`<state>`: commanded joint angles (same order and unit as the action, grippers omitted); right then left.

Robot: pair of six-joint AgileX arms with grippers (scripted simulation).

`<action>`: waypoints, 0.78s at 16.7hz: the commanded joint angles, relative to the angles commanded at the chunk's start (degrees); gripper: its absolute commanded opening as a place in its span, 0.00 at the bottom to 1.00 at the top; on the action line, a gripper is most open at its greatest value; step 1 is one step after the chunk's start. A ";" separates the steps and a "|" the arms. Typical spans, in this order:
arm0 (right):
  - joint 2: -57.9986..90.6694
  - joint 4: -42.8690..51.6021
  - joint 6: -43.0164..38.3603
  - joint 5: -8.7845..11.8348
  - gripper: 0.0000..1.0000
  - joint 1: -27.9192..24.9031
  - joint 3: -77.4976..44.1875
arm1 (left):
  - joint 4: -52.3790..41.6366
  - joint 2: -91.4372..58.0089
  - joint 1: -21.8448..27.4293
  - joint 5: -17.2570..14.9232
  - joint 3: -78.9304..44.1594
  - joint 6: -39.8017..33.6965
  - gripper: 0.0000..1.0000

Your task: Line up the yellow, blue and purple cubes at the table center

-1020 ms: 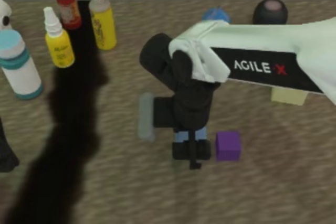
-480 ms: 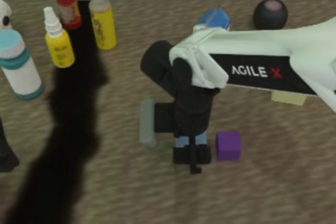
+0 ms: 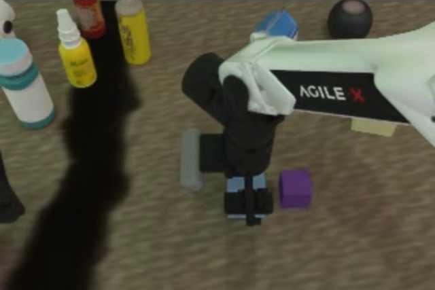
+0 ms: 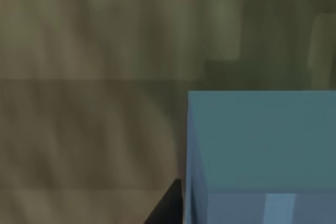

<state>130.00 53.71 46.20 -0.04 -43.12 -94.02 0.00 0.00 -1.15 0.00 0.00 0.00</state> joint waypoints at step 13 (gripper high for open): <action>-0.29 1.00 0.09 -0.02 1.00 -0.03 -0.90 | 0.00 0.00 0.00 0.00 0.00 0.00 1.00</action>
<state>129.72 54.70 46.29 -0.05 -43.15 -94.92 0.00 0.00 -1.15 0.00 0.00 0.00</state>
